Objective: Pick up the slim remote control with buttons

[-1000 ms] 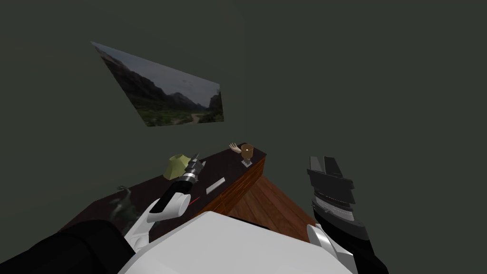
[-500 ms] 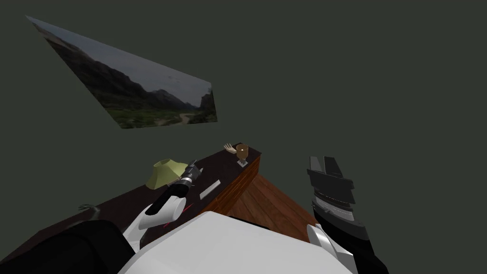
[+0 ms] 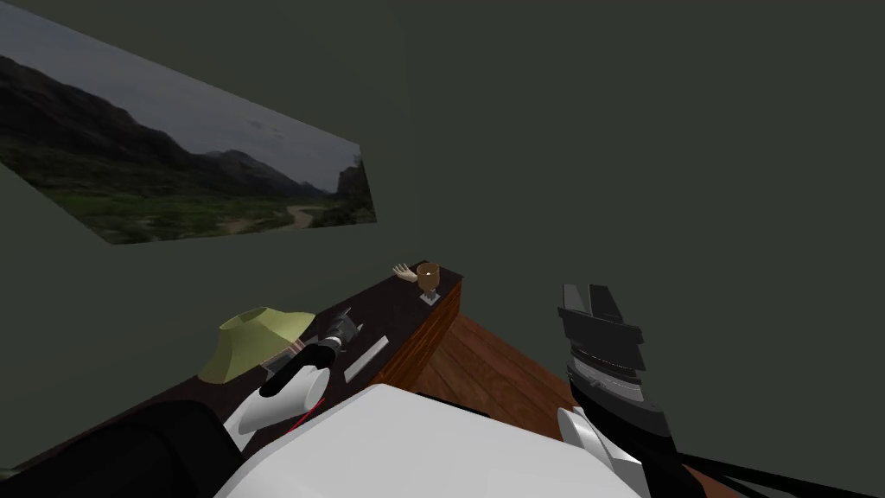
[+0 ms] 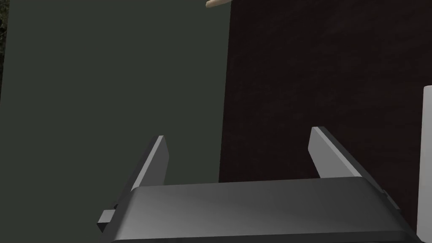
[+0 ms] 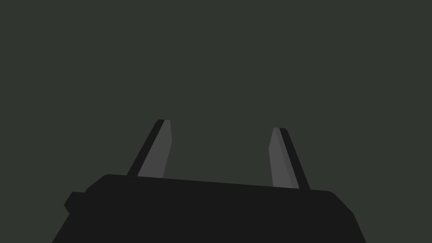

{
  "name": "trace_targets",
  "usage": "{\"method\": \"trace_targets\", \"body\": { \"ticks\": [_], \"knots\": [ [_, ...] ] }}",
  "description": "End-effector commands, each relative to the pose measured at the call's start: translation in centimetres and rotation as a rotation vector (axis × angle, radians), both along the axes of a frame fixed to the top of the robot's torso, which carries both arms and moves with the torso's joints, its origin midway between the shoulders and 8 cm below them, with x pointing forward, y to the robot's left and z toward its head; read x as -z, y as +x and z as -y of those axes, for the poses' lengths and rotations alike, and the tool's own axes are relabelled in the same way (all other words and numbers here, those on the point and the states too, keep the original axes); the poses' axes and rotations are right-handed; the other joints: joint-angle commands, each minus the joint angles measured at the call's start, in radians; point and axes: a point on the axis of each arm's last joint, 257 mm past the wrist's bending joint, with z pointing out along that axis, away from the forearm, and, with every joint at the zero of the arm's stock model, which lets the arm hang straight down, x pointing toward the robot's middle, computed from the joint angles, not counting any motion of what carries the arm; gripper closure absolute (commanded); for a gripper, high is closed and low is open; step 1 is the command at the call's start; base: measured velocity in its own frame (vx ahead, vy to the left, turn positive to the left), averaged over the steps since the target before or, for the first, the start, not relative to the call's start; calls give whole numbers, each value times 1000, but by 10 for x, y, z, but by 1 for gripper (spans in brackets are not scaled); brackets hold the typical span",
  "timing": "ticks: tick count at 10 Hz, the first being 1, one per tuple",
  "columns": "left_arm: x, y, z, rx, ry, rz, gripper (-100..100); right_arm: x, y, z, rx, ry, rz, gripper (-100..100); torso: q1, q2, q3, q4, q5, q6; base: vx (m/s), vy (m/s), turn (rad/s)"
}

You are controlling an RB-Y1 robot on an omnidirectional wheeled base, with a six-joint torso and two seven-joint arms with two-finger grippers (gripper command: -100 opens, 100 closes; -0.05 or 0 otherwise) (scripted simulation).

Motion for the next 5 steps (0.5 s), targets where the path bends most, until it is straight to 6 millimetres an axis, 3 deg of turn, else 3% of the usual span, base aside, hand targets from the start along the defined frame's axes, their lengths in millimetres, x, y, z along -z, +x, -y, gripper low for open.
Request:
{"method": "trace_targets", "body": {
  "ticks": [1, 2, 3, 4, 5],
  "knots": [
    [27, -16, -6, -36, -68, -59, -100, 0, 0, 0, 0, 0, 0, 0, 0, 0, 0, 0, 0, 0, 12, 10, -305],
    [31, -18, -6, -37, -76, -76, -100, 0, 0, 0, 0, 0, 0, 0, 0, 0, 0, 0, 0, 1, 10, 17, -144],
    [53, -34, -12, -70, -133, -121, -100, 0, 0, 0, 0, 0, 0, 0, 0, 0, 0, 0, 0, 0, 13, 12, -246],
    [57, -36, -12, -72, -140, -136, -100, 0, 0, 0, 0, 0, 0, 0, 0, 0, 0, 0, 0, 0, 9, 15, -185],
    [79, -53, -17, -106, -198, -182, -100, 0, 0, 0, 0, 0, 0, 0, 0, 0, 0, 0, 0, 0, 12, 21, -302]
  ]
}}
